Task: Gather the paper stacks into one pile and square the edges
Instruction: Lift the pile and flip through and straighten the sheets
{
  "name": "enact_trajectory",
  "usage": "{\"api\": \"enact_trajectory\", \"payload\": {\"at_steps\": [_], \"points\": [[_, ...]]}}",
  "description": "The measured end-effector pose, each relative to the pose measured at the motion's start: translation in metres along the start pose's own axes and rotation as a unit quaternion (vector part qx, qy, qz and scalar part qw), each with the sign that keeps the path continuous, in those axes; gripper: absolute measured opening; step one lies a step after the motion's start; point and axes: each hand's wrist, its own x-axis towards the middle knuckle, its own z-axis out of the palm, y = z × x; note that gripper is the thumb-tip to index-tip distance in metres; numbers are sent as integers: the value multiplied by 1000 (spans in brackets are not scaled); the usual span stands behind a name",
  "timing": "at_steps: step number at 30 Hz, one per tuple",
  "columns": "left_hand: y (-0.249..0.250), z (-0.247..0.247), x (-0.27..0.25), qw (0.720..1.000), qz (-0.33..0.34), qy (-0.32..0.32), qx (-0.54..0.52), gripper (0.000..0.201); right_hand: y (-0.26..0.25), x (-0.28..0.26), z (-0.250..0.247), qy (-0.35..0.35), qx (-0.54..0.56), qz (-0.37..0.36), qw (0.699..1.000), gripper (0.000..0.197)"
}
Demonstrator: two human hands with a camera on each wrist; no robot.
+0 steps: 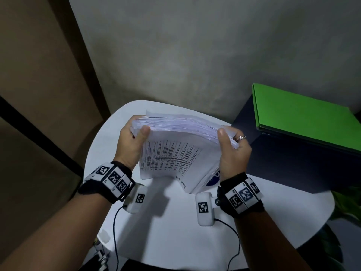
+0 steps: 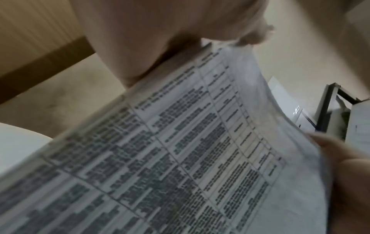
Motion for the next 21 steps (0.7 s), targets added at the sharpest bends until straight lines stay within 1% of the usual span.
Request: {"api": "enact_trajectory", "payload": {"at_steps": [1, 2, 3, 4, 5, 6, 7, 8, 9, 10, 11, 13, 14, 15, 16, 18, 19, 20, 21], "points": [[0, 2, -1, 1000, 6, 21, -1, 63, 1, 2, 1, 19, -8, 7, 1000, 7], [-1, 5, -1, 999, 7, 40, -1, 47, -1, 2, 2, 32, -1, 14, 999, 12], [-2, 7, -2, 998, 12, 54, -3, 36, 1, 3, 2, 42, 11, 20, 999, 14], [-2, 9, -2, 998, 21, 61, -2, 33, 1, 2, 3, 42, 15, 22, 999, 15], [-2, 10, -3, 998, 30, 58, -5, 35, 3, 1, 1, 31, 10, 17, 999, 16], [-3, 9, -3, 998, 33, 43, -12, 43, 3, -1, -1, 7, 1, 9, 1000, 23], [-2, 6, -4, 999, 33, 23, -18, 57, 3, -2, -4, -27, -5, 3, 1000, 35], [-4, 2, -4, 1000, 25, 1, -13, 72, 6, -2, -8, -64, -14, 2, 998, 52], [-5, -1, -5, 1000, 18, -17, 5, 82, 9, -3, -12, -90, -31, 7, 995, 66], [-6, -4, -6, 999, 11, -24, 36, 83, 13, -3, -17, -100, -49, 23, 993, 72], [-7, -5, -7, 997, 6, -20, 77, 77, 15, -4, -20, -100, -69, 46, 992, 69], [-6, -3, -5, 989, -15, -3, 144, 52, 15, -3, -19, -82, -102, 93, 987, 43], [-5, -2, -3, 989, -22, 2, 147, 43, 14, -2, -18, -68, -100, 105, 987, 32], [-5, -2, 0, 990, -24, 8, 138, 39, 16, 0, -20, -53, -93, 107, 988, 32], [-6, -4, 2, 992, -25, 14, 124, 39, 17, 1, -20, -47, -77, 107, 990, 35], [-9, -7, 2, 994, -34, 9, 99, 47, 18, 0, -21, -56, -74, 102, 990, 34], [-13, -8, 0, 994, -44, -4, 96, 53, 19, -3, -20, -71, -83, 109, 988, 36], [-15, -7, -4, 993, -58, -22, 103, 55, 23, -6, -19, -81, -91, 122, 985, 36], [-16, -5, -7, 990, -67, -39, 117, 50, 25, -7, -17, -77, -98, 132, 983, 32]]}}
